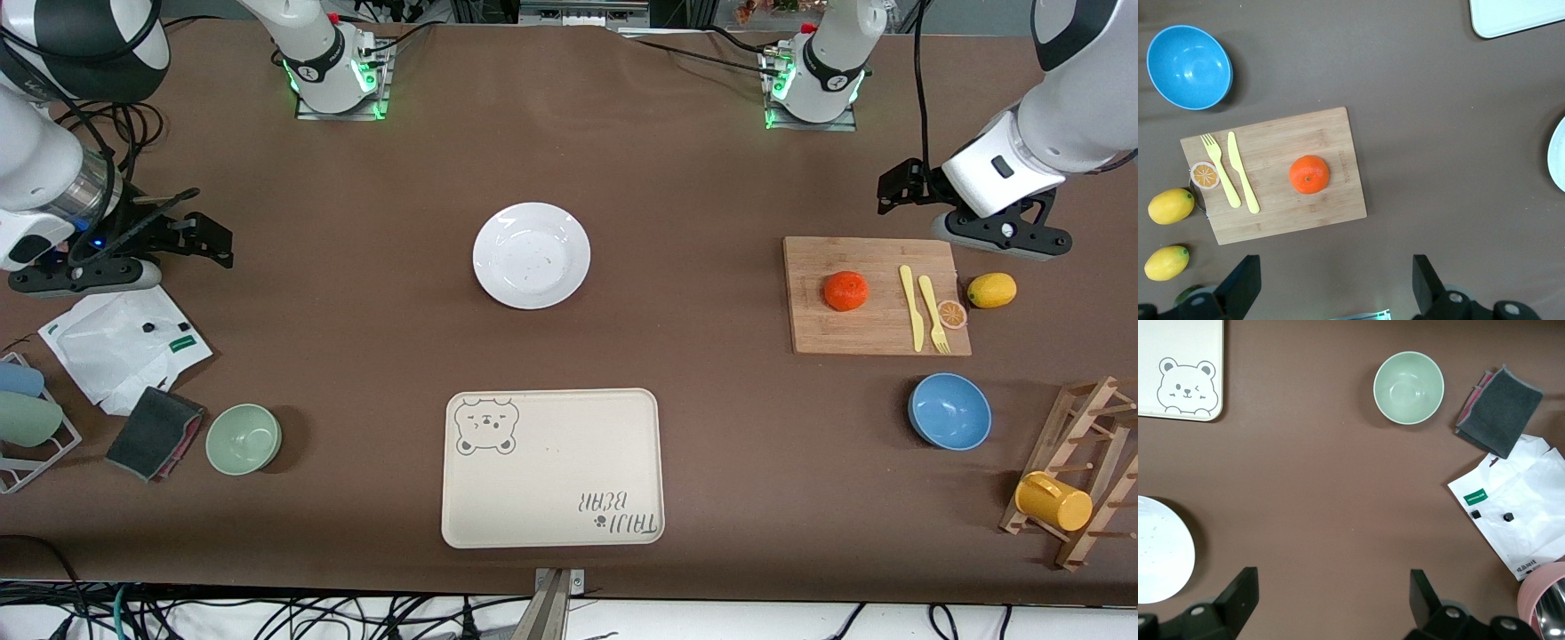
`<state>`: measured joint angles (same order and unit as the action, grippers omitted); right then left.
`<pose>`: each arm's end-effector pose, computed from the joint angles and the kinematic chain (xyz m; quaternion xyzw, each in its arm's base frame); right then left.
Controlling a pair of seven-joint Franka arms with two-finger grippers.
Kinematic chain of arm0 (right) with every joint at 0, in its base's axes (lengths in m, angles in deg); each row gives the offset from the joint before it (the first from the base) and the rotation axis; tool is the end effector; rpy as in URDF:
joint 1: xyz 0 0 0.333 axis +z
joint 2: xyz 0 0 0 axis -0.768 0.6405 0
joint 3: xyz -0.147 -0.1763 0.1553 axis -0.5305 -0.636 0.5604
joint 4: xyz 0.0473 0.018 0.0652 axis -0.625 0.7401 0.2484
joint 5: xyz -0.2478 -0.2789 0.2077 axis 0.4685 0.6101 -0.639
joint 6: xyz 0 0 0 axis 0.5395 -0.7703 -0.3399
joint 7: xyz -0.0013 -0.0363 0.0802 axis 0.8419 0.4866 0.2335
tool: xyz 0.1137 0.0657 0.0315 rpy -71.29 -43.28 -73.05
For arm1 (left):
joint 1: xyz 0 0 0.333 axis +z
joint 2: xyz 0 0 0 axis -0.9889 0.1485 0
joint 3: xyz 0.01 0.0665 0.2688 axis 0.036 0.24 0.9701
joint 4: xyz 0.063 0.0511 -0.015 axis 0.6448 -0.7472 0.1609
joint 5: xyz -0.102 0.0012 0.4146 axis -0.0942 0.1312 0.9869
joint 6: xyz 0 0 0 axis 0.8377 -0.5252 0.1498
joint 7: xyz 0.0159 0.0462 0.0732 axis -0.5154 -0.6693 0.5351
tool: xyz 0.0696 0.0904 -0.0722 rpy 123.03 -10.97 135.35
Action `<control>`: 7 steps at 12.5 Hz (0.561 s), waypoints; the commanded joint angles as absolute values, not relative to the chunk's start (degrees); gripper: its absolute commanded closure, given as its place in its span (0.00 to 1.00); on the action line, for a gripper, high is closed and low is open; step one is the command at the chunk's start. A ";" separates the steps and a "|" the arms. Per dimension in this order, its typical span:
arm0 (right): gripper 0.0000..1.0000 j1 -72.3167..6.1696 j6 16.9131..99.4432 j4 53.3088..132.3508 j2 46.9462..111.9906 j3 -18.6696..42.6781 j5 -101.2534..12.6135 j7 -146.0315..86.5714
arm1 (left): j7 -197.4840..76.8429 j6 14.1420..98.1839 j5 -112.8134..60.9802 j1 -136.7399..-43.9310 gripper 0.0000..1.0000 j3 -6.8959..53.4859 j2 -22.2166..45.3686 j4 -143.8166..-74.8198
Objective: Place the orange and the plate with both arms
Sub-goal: 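Lower the left gripper onto the orange and close it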
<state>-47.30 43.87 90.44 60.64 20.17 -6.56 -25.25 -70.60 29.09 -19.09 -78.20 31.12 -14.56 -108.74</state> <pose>0.6173 0.0581 0.4677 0.9985 0.0548 -0.0001 0.0052 0.5682 -0.0768 0.4842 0.9926 -0.0940 -0.0757 0.0159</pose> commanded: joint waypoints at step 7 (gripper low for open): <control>0.00 -47.10 43.37 89.34 61.01 20.00 -5.89 -25.31 | -71.52 42.60 -14.64 -76.63 0.00 30.90 -16.06 -124.27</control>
